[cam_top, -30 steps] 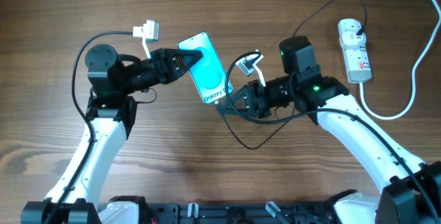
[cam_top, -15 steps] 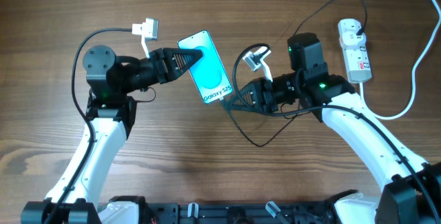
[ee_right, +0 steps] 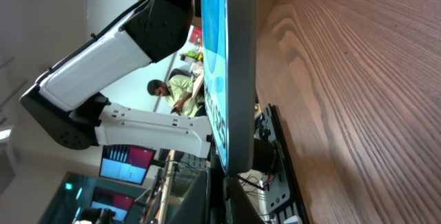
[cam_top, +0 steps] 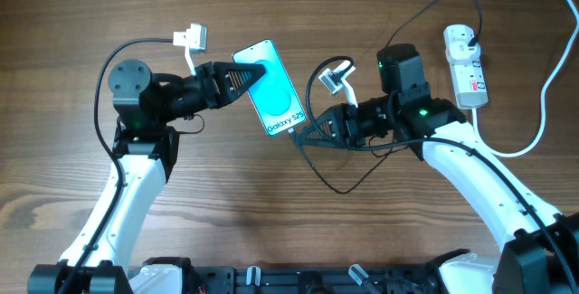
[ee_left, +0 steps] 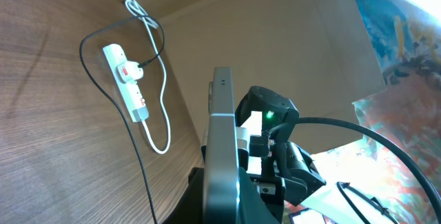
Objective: Plug charger to phone and switch on socket
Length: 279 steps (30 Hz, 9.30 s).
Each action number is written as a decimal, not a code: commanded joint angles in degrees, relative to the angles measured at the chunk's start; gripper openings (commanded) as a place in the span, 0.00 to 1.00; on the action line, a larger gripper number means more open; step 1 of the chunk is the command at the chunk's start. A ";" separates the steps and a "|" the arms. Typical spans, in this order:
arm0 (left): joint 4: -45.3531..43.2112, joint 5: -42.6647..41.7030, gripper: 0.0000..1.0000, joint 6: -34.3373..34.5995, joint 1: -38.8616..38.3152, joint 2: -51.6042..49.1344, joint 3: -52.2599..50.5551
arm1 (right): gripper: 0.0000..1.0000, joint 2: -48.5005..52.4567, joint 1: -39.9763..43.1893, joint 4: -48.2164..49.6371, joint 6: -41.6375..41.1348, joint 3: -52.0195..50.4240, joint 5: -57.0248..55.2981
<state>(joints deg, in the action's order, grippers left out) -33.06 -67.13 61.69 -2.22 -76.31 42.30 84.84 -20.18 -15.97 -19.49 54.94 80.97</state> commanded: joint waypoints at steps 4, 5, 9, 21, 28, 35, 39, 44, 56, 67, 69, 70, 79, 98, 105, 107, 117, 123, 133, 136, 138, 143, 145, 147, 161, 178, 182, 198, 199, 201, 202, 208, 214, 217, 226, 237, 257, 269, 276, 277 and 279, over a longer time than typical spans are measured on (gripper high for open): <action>-0.59 -0.04 0.04 0.76 -0.13 0.17 0.68 | 0.04 0.09 0.17 0.59 -1.92 -0.22 -0.15; -0.59 -0.07 0.04 0.76 -0.13 0.17 0.68 | 0.05 0.09 0.17 0.79 -1.97 -0.22 -0.09; -0.59 -0.09 0.04 0.74 -0.15 0.17 0.66 | 0.04 0.09 0.17 3.17 -3.50 -0.22 -0.09; -0.63 0.20 0.04 0.72 -0.17 0.17 0.68 | 0.05 0.09 0.17 1.33 -5.92 -0.22 -0.79; -0.61 0.17 0.04 0.74 -0.17 0.17 0.68 | 0.04 0.09 0.13 1.62 -6.01 -0.22 -1.18; -0.61 0.17 0.04 0.70 -0.17 0.17 0.66 | 0.05 0.09 0.13 1.81 -4.96 -0.22 0.37; -0.61 0.17 0.04 0.70 -0.17 0.17 0.68 | 0.04 0.09 0.13 1.88 -4.87 -0.22 0.35; -0.59 0.17 0.04 0.70 -0.17 0.17 0.68 | 0.05 0.09 0.13 3.30 -4.96 -0.22 0.87; 0.55 0.13 0.04 2.03 -0.31 0.17 0.68 | 0.05 0.09 0.11 5.05 -6.67 -0.22 -7.82; 3.74 -2.21 0.04 0.28 -0.28 0.17 0.66 | 0.05 0.09 0.13 17.16 -15.19 -0.22 -9.44; 3.74 -1.31 0.04 0.50 -0.28 0.17 0.66 | 0.04 0.09 0.13 16.31 -15.15 -0.22 -10.73; 3.74 0.39 0.04 0.52 -0.24 0.17 0.66 | 0.04 0.09 0.13 15.19 -14.95 -0.22 -10.86; 4.04 6.38 0.04 2.03 7.37 0.17 0.66 | 0.05 0.09 0.11 -9.55 -4.52 -0.22 -43.47; 7.21 6.12 0.04 1.60 8.33 0.17 0.66 | 0.05 18.34 -12.11 -10.82 -6.16 -0.22 -89.94; 7.21 4.83 0.04 1.77 9.01 0.17 0.66 | 0.12 24.20 -12.11 -11.28 -6.78 -0.26 -83.17; 7.21 4.83 0.04 1.77 9.01 0.17 0.66 | 0.13 25.27 -12.11 -11.43 -7.65 -0.26 -80.56; 7.21 4.83 0.04 1.77 8.98 0.17 0.66 | 0.05 25.42 -12.11 -16.13 -9.27 -0.26 -79.34; 7.21 3.52 0.04 1.77 8.98 0.17 0.66 | 0.04 24.61 -11.61 -15.54 -8.09 0.85 -72.08; 2.40 -6.62 0.04 -1.22 8.98 0.17 0.66 | 0.05 5.51 -0.87 -22.43 18.82 1.90 -16.28; 2.40 -6.60 0.04 -0.57 8.70 0.17 0.66 | 0.05 5.35 -0.85 -16.35 18.95 1.73 -3.28; 2.38 -6.56 0.04 -0.13 7.78 0.17 0.66 | 0.05 5.38 -0.85 -10.56 12.83 1.73 -3.06; 2.43 -5.25 0.04 -0.15 6.82 0.17 0.66 | 0.05 5.35 -2.54 2.86 1.25 1.73 -1.77; 2.43 -4.79 0.04 -0.17 6.82 0.17 0.66 | 0.05 5.35 -4.15 3.28 0.87 1.73 -1.77; 2.43 -4.61 0.04 -0.17 6.82 0.17 0.66 | 0.05 5.35 -4.52 3.30 -0.17 1.73 -1.31; 2.62 -3.50 0.04 -0.17 6.82 0.17 0.66 | 0.04 5.35 -5.35 15.82 -11.91 1.73 1.16; 2.62 -5.53 0.04 -1.33 6.82 0.17 0.66 | 0.05 5.35 -7.17 21.31 -18.21 1.73 -6.58; 2.62 -6.21 0.04 -1.49 6.82 0.17 0.66 | 0.05 5.35 -6.40 21.31 -18.21 1.73 -6.32; 2.64 -7.04 0.04 -2.36 6.82 0.17 0.66 | 0.05 5.35 -5.03 22.80 -18.67 1.73 -5.35; 2.64 -7.08 0.04 -2.36 6.82 0.17 0.66 | 0.05 5.35 -4.79 22.80 -18.69 1.73 -5.38; 2.64 -7.23 0.04 -2.36 6.82 0.17 0.66 | 0.04 5.35 -4.00 22.80 -19.56 1.73 -5.57; 2.64 -7.23 0.04 -2.36 6.82 0.17 0.66 | 0.04 5.35 -3.91 22.80 -19.56 1.73 -5.66; 2.64 -7.21 0.04 -2.36 6.82 0.17 0.66 | 0.04 5.35 -4.02 22.75 -20.61 1.73 -7.76; 4.81 -7.21 0.04 -2.32 6.82 0.17 0.66 | 0.05 5.35 -7.37 22.82 -21.68 1.73 -15.54; 7.28 -7.23 0.04 -2.32 6.82 0.17 0.66 | 0.05 5.38 -7.96 23.82 -22.67 1.73 -19.39; 6.86 -6.93 0.04 -2.95 6.01 0.17 0.66 | 0.05 5.35 -7.91 25.51 -21.86 1.73 -18.88; 6.93 -9.33 0.04 -1.18 11.72 0.17 0.66 | 0.04 5.27 -7.61 27.98 -25.75 1.73 -8.41; 1.29 -2.47 0.04 4.83 11.69 0.17 0.66 | 0.04 5.75 -7.61 33.33 -31.98 0.04 -10.21; 1.29 -2.89 0.04 4.79 11.69 0.17 0.66 | 0.04 5.75 -7.61 33.97 -33.64 0.04 -11.74; 1.29 -2.91 0.04 4.79 11.69 0.17 0.66 | 0.04 5.75 -7.61 34.38 -34.71 0.04 -10.62; 1.29 -2.91 0.04 4.79 11.69 0.17 0.66 | 0.04 5.75 -7.61 34.42 -34.75 0.04 -10.62; 1.29 -2.91 0.04 4.76 11.69 0.17 0.66 | 0.04 5.75 -7.61 34.42 -35.89 0.04 -10.60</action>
<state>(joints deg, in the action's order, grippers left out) -31.29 -68.88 65.93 9.47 -76.36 42.94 90.63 -27.92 18.06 -53.93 55.24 69.87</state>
